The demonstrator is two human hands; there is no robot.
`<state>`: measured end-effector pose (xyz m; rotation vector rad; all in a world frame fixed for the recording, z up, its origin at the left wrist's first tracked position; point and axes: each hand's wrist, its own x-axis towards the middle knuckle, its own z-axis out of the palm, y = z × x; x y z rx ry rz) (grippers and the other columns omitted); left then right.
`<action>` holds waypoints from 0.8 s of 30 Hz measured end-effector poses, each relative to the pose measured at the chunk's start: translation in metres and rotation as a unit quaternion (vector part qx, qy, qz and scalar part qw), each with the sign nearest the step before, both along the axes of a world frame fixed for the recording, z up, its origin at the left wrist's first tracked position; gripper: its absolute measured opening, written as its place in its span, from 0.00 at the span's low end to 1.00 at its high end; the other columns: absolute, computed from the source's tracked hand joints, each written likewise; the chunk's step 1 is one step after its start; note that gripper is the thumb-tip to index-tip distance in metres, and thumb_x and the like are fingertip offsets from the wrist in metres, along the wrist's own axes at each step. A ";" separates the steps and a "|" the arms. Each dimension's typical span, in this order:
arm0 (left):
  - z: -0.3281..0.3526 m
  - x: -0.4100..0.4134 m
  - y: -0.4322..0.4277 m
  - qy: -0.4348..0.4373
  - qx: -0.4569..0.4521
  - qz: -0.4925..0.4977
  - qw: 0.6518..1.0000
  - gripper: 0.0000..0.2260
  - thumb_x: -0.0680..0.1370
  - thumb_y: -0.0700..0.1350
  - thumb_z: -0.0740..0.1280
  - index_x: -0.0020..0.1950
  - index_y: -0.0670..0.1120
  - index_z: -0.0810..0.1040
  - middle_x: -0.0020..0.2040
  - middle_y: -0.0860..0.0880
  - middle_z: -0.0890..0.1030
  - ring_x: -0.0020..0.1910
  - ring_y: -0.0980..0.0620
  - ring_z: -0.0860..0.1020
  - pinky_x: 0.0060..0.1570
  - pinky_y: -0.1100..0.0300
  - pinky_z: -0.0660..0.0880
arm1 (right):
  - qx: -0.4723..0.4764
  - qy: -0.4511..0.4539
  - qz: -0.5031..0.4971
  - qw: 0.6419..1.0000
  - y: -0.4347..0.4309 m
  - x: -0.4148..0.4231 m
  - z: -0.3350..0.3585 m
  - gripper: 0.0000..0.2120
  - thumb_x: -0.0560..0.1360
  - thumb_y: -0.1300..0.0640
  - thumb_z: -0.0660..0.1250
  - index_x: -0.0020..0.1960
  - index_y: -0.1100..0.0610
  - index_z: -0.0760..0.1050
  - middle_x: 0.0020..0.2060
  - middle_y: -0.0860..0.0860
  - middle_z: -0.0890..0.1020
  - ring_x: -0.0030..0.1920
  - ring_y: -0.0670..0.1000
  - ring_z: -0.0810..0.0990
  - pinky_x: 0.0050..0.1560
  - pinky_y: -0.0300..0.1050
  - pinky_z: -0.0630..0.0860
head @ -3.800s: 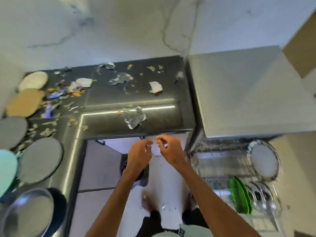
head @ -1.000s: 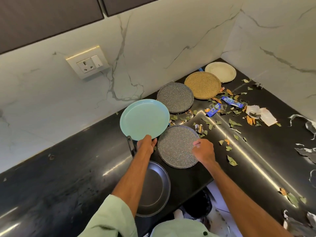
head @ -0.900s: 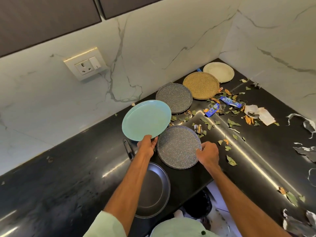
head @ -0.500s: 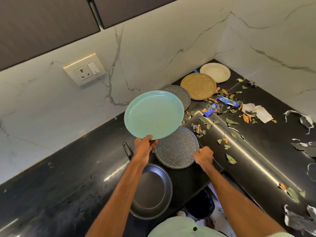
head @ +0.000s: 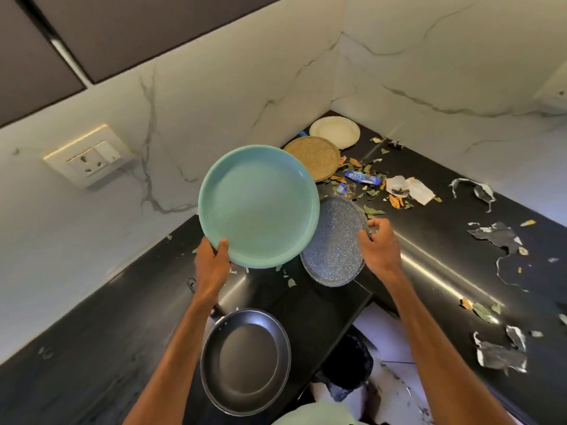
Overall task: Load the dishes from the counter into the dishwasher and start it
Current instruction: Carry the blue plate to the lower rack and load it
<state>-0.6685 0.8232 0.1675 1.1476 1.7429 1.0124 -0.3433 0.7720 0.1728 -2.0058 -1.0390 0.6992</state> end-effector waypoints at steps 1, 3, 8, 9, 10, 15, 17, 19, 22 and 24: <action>-0.002 0.001 0.000 0.009 -0.002 -0.008 1.000 0.11 0.82 0.42 0.63 0.63 0.42 0.75 0.54 0.46 0.81 0.45 0.51 0.81 0.32 0.64 0.77 | -0.004 -0.001 -0.005 1.000 -0.006 0.004 -0.003 0.08 0.80 0.59 0.65 0.56 0.54 0.68 0.38 0.52 0.79 0.30 0.47 0.73 0.24 0.33 0.65; -0.005 0.005 -0.002 0.012 -0.011 -0.018 1.000 0.11 0.82 0.41 0.63 0.63 0.41 0.75 0.54 0.44 0.81 0.48 0.47 0.82 0.32 0.63 0.79 | -0.016 0.007 -0.013 1.000 -0.018 0.010 -0.010 0.09 0.79 0.59 0.66 0.57 0.54 0.69 0.41 0.53 0.80 0.34 0.50 0.78 0.29 0.38 0.70; -0.013 0.011 -0.018 -0.031 -0.053 -0.021 0.998 0.11 0.82 0.40 0.62 0.63 0.41 0.76 0.55 0.43 0.82 0.50 0.46 0.82 0.34 0.60 0.80 | -0.031 0.024 -0.015 0.999 -0.034 0.019 -0.016 0.10 0.78 0.58 0.67 0.57 0.52 0.70 0.45 0.53 0.82 0.41 0.56 0.83 0.37 0.50 0.79; -0.013 0.012 -0.022 -0.044 -0.059 -0.017 0.997 0.10 0.83 0.40 0.62 0.63 0.41 0.77 0.54 0.44 0.82 0.49 0.47 0.82 0.33 0.61 0.80 | -0.031 0.030 -0.011 0.999 -0.034 0.018 -0.015 0.10 0.78 0.58 0.68 0.58 0.52 0.70 0.45 0.53 0.82 0.40 0.56 0.83 0.35 0.49 0.79; -0.010 0.013 -0.026 -0.059 -0.062 -0.012 0.996 0.10 0.83 0.39 0.62 0.62 0.42 0.77 0.53 0.44 0.82 0.48 0.48 0.82 0.34 0.62 0.79 | -0.028 0.037 -0.007 0.999 -0.032 0.017 -0.014 0.11 0.78 0.58 0.68 0.58 0.52 0.70 0.46 0.54 0.82 0.39 0.55 0.82 0.34 0.48 0.78; -0.005 0.003 -0.041 -0.111 -0.077 0.025 0.991 0.08 0.83 0.41 0.62 0.61 0.45 0.77 0.52 0.46 0.82 0.48 0.49 0.81 0.43 0.54 0.81 | -0.018 0.063 0.011 0.998 -0.022 0.003 -0.006 0.12 0.77 0.60 0.68 0.57 0.52 0.70 0.47 0.51 0.80 0.43 0.52 0.81 0.38 0.45 0.75; -0.006 -0.007 -0.046 -0.123 -0.082 0.039 0.988 0.09 0.84 0.43 0.62 0.62 0.45 0.78 0.53 0.46 0.83 0.51 0.48 0.82 0.50 0.49 0.81 | -0.017 0.082 0.029 0.996 -0.018 -0.001 -0.004 0.12 0.77 0.61 0.68 0.57 0.52 0.70 0.48 0.52 0.81 0.45 0.53 0.82 0.39 0.44 0.76; -0.009 -0.017 -0.051 -0.133 -0.079 0.053 0.987 0.10 0.84 0.43 0.62 0.63 0.45 0.78 0.53 0.47 0.83 0.51 0.48 0.82 0.49 0.49 0.82 | -0.020 0.093 0.045 0.994 -0.013 -0.003 -0.002 0.12 0.78 0.61 0.68 0.59 0.53 0.70 0.49 0.54 0.82 0.46 0.54 0.83 0.39 0.45 0.78; -0.009 -0.029 -0.056 -0.096 -0.050 0.063 0.992 0.09 0.84 0.44 0.61 0.59 0.43 0.78 0.49 0.44 0.83 0.43 0.49 0.81 0.38 0.56 0.78 | -0.024 0.098 0.058 0.993 -0.009 -0.004 0.001 0.13 0.78 0.61 0.68 0.61 0.55 0.71 0.45 0.53 0.82 0.41 0.51 0.83 0.36 0.42 0.77; -0.008 -0.036 -0.056 -0.027 -0.006 0.050 0.998 0.10 0.84 0.45 0.61 0.52 0.41 0.78 0.42 0.43 0.81 0.36 0.47 0.78 0.32 0.56 0.74 | -0.020 0.094 0.063 0.993 -0.010 -0.002 0.007 0.13 0.79 0.61 0.67 0.61 0.55 0.71 0.39 0.52 0.81 0.32 0.46 0.77 0.28 0.35 0.70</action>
